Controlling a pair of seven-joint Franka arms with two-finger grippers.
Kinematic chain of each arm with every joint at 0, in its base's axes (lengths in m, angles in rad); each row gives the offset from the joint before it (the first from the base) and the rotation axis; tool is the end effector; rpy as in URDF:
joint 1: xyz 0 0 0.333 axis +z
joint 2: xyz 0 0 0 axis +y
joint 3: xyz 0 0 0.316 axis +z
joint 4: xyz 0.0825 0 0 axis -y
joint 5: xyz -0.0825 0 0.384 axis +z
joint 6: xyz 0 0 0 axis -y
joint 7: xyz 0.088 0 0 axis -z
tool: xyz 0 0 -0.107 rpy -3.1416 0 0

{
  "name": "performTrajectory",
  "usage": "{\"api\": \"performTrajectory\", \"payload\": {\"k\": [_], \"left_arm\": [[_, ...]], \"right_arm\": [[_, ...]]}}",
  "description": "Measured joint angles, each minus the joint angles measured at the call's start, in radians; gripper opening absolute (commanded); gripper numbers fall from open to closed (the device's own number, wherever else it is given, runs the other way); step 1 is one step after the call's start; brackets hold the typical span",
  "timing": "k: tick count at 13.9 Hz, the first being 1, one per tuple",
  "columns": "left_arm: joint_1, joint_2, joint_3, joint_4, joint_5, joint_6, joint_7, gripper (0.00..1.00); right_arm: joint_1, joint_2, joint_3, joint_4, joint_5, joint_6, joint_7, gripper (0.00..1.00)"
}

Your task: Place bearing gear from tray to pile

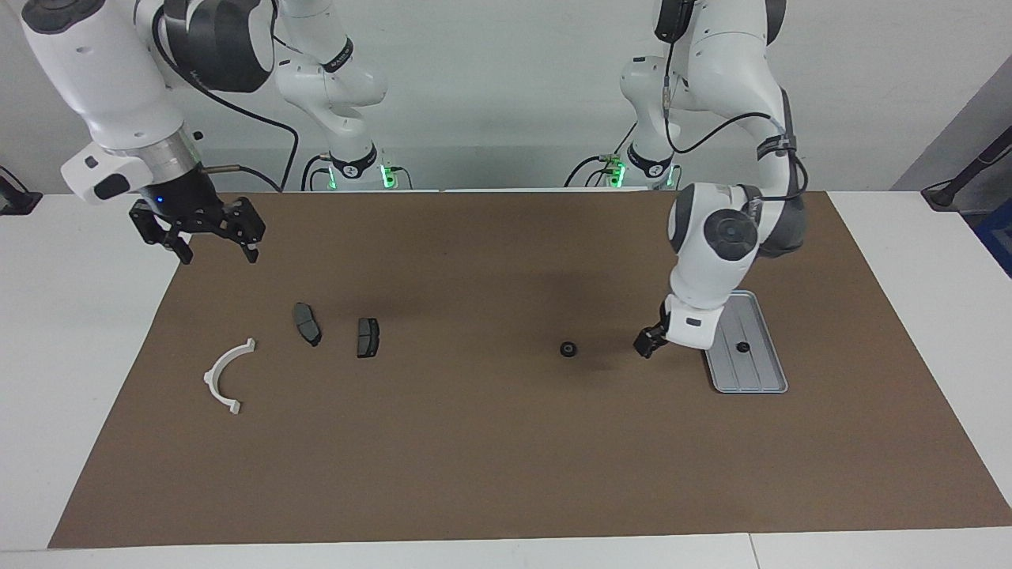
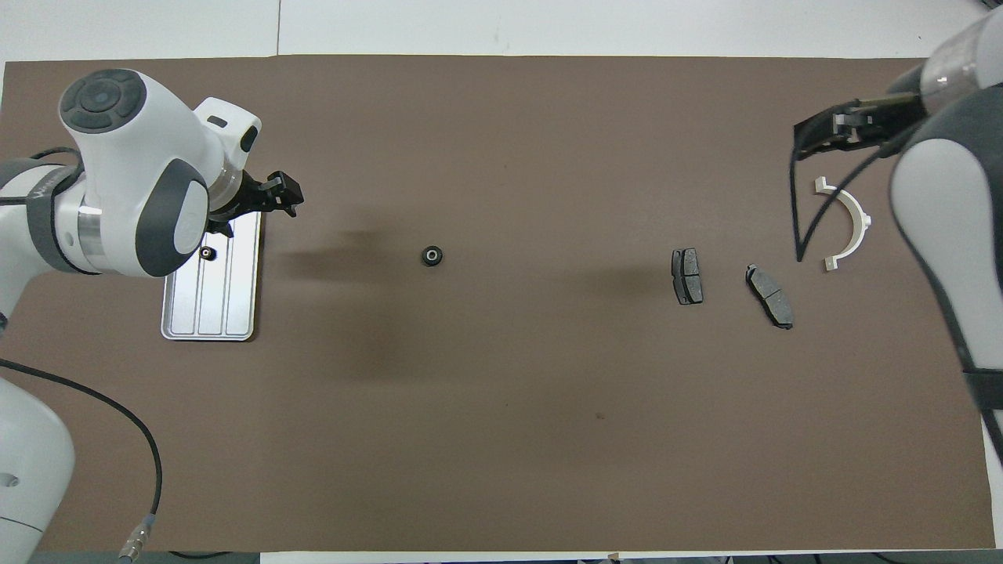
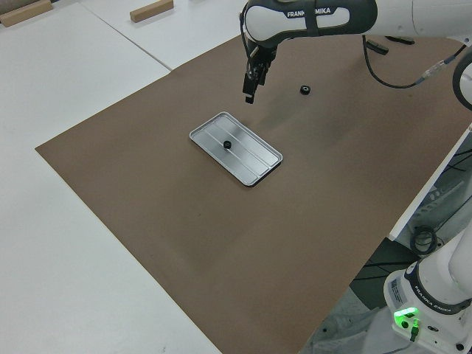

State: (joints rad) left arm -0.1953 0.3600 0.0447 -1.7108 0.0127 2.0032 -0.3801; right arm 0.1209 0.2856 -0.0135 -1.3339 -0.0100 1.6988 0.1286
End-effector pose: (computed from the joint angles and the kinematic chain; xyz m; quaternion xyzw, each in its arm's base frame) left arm 0.6381 -0.0986 0.3755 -0.9932 -0.1104 0.0289 0.0219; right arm 0.6481 0.0702 0.5770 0.9991 -0.0098 0.0402 0.0022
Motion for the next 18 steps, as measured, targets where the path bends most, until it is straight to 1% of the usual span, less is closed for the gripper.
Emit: {"api": "performTrajectory", "payload": {"k": [2, 3, 4, 5, 6, 8, 9, 11, 14, 18], "left_arm": [[0.055, 0.0, 0.0, -0.025, 0.0, 0.018, 0.163, 0.91], [0.082, -0.002, 0.0, -0.046, 0.0, 0.047, 0.224, 0.87], [0.104, -0.006, 0.0, -0.076, 0.0, 0.088, 0.27, 0.82], [0.117, -0.011, 0.0, -0.114, 0.0, 0.139, 0.303, 0.79], [0.125, -0.016, -0.001, -0.15, 0.0, 0.18, 0.325, 0.78], [0.13, -0.021, -0.001, -0.192, 0.0, 0.218, 0.364, 0.76], [0.133, -0.022, -0.001, -0.201, 0.0, 0.222, 0.375, 0.74], [0.148, -0.028, -0.001, -0.217, 0.0, 0.231, 0.384, 0.74], [0.165, -0.041, -0.001, -0.266, 0.0, 0.279, 0.388, 0.73], [0.165, -0.044, -0.002, -0.285, 0.0, 0.291, 0.388, 0.69]], "right_arm": [[0.107, 0.048, 0.001, 0.035, -0.004, 0.003, 0.156, 1.0], [0.162, 0.06, 0.002, 0.043, -0.014, 0.003, 0.23, 1.0], [0.212, 0.068, 0.002, 0.046, -0.023, 0.003, 0.295, 1.0], [0.255, 0.073, 0.002, 0.047, -0.027, 0.007, 0.351, 1.0], [0.286, 0.074, 0.003, 0.048, -0.027, 0.017, 0.395, 1.0], [0.335, 0.078, 0.003, 0.048, -0.027, 0.033, 0.474, 1.0], [0.362, 0.082, 0.003, 0.047, -0.027, 0.044, 0.519, 1.0], [0.423, 0.105, 0.003, 0.044, -0.027, 0.075, 0.606, 1.0], [0.511, 0.166, 0.003, 0.042, -0.028, 0.132, 0.705, 1.0], [0.575, 0.245, 0.002, 0.042, -0.028, 0.169, 0.754, 1.0]]}}
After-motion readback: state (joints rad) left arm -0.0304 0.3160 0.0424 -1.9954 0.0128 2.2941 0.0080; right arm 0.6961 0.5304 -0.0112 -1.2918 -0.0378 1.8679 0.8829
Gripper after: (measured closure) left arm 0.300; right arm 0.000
